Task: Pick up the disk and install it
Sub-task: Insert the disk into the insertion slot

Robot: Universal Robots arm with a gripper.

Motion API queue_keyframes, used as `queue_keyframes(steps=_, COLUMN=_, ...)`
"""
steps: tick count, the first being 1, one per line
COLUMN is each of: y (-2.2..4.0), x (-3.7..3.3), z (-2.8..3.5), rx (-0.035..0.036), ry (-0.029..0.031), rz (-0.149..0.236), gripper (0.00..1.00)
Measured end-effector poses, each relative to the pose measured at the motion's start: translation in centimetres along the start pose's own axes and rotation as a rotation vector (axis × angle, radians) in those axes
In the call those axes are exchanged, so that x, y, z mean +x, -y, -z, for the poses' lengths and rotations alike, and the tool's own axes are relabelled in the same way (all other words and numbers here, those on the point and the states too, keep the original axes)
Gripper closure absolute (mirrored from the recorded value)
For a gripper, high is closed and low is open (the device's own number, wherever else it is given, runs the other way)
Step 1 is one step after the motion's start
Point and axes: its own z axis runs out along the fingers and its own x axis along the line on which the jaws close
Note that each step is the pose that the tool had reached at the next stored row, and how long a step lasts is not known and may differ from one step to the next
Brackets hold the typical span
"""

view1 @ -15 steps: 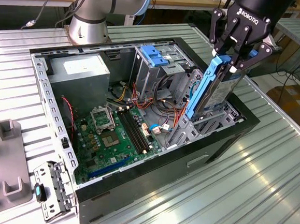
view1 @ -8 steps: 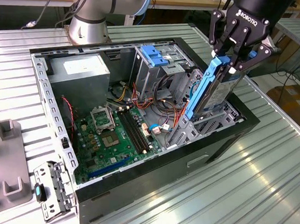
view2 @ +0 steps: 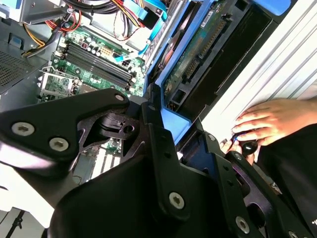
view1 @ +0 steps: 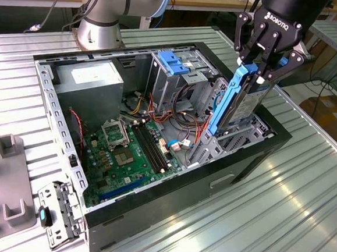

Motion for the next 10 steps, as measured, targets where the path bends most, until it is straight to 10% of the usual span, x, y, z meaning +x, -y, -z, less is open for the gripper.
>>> queue_keyframes(steps=10, y=0.00, x=0.01, z=0.18, rx=-0.0026, ry=-0.0001, rz=0.000, gripper=0.63)
